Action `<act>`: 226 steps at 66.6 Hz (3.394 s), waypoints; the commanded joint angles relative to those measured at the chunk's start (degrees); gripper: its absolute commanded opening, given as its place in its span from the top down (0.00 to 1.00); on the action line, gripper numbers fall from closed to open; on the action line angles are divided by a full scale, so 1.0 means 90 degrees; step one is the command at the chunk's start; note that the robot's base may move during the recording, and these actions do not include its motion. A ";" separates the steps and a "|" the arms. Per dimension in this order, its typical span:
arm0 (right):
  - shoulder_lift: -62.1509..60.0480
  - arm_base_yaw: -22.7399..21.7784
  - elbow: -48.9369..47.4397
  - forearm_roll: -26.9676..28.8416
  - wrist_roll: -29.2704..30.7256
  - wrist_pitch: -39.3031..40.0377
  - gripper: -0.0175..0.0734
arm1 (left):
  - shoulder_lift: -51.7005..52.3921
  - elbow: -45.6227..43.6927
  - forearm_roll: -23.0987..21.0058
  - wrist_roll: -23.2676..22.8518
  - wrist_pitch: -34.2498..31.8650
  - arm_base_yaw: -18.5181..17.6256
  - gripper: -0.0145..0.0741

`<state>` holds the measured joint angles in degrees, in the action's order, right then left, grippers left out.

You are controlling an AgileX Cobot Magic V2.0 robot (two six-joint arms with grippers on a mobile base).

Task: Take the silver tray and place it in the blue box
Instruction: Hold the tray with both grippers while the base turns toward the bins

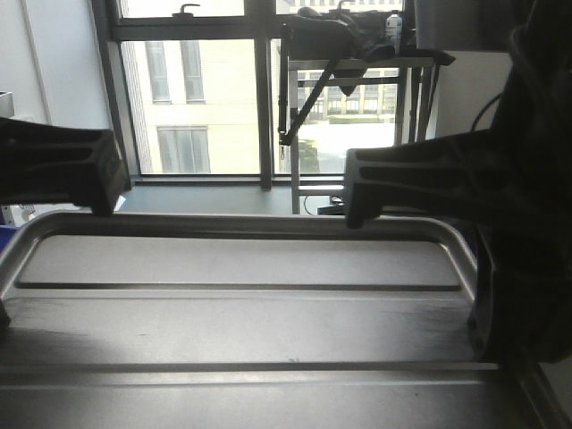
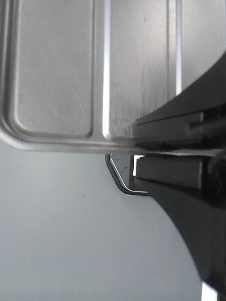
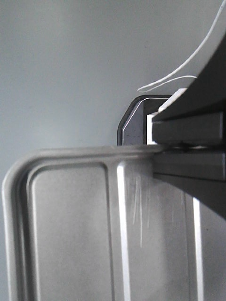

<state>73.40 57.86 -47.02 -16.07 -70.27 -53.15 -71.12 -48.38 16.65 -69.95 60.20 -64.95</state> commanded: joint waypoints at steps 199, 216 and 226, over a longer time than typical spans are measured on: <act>-0.0186 -0.0001 -0.0160 -0.0184 -0.0003 0.0139 0.75 | 0.0174 -0.0169 0.0104 -0.0050 -0.0079 -0.0042 0.84; -0.0186 -0.0001 -0.0160 -0.0184 -0.0003 0.0075 0.75 | 0.0174 -0.0169 0.0104 -0.0050 -0.0079 -0.0042 0.84; -0.0186 -0.0001 -0.0160 -0.0184 -0.0003 0.0023 0.75 | 0.0174 -0.0169 0.0104 -0.0050 -0.0079 -0.0042 0.84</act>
<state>73.40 57.86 -47.02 -16.07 -70.27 -53.34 -71.12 -48.38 16.73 -69.95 60.00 -64.95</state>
